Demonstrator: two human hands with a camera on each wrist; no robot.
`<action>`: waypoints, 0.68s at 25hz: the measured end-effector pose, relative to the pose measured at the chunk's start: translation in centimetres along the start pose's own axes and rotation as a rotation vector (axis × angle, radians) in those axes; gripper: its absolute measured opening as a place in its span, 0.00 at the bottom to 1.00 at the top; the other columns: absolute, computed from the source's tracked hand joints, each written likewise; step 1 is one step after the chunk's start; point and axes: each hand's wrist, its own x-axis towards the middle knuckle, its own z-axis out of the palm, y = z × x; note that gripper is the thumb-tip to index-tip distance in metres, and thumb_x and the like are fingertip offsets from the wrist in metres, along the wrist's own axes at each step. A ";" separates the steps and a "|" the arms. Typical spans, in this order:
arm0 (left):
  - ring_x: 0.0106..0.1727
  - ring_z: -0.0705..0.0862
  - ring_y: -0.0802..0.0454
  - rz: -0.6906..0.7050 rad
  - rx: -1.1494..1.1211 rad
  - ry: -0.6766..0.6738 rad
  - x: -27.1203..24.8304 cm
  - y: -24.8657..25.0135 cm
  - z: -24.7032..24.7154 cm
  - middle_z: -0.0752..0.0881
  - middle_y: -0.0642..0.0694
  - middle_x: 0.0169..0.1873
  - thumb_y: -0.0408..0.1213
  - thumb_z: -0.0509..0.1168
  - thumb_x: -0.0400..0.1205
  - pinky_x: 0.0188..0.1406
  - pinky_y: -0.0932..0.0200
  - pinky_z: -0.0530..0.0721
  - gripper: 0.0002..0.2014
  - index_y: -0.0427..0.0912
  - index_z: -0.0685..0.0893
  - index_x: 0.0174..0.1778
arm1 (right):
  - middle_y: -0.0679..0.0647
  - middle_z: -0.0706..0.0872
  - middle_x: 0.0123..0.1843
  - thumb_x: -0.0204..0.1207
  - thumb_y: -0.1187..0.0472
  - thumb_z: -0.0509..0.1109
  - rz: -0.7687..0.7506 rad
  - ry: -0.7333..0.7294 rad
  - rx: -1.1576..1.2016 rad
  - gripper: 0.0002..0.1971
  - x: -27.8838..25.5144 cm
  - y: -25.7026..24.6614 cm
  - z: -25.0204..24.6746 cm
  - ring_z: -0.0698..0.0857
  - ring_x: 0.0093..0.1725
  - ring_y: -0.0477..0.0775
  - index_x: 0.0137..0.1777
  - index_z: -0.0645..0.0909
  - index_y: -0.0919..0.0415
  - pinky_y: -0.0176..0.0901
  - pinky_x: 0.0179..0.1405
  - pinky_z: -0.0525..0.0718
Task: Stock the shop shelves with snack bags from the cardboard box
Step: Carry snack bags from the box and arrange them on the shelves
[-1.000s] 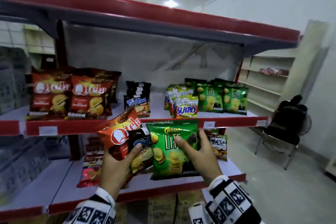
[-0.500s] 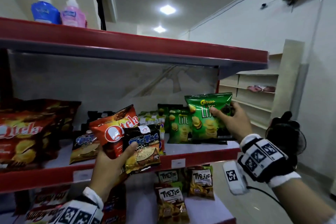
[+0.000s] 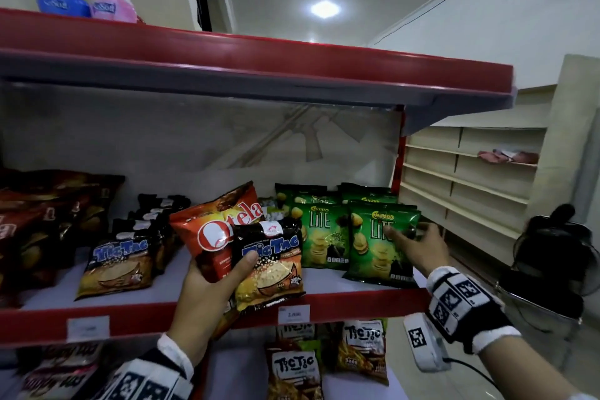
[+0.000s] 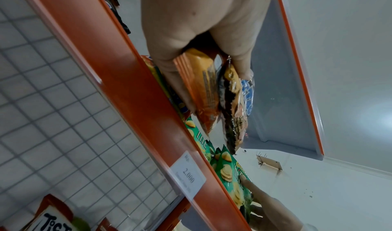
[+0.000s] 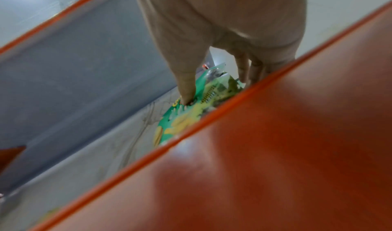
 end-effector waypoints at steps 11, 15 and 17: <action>0.51 0.90 0.53 0.056 -0.035 -0.073 0.1 3.0 -3.8 0.91 0.51 0.51 0.49 0.78 0.63 0.44 0.59 0.88 0.31 0.50 0.81 0.62 | 0.41 0.78 0.64 0.62 0.40 0.77 -0.598 -0.591 0.166 0.41 -14.1 -12.1 2.4 0.86 0.52 0.37 0.74 0.60 0.28 0.33 0.46 0.86; 0.51 0.91 0.50 0.082 0.024 -0.040 0.0 5.8 -9.3 0.92 0.49 0.49 0.58 0.81 0.57 0.48 0.54 0.89 0.34 0.49 0.84 0.57 | 0.39 0.82 0.63 0.64 0.57 0.83 -0.757 -0.771 0.144 0.38 -19.8 -15.8 7.9 0.84 0.57 0.34 0.71 0.69 0.34 0.31 0.54 0.84; 0.47 0.90 0.58 0.125 0.043 0.033 0.0 7.3 -13.0 0.92 0.51 0.47 0.60 0.79 0.54 0.41 0.67 0.87 0.35 0.50 0.84 0.55 | 0.42 0.86 0.57 0.64 0.64 0.82 -0.740 -0.764 0.212 0.32 -21.9 -17.3 11.1 0.86 0.51 0.35 0.65 0.76 0.42 0.27 0.48 0.83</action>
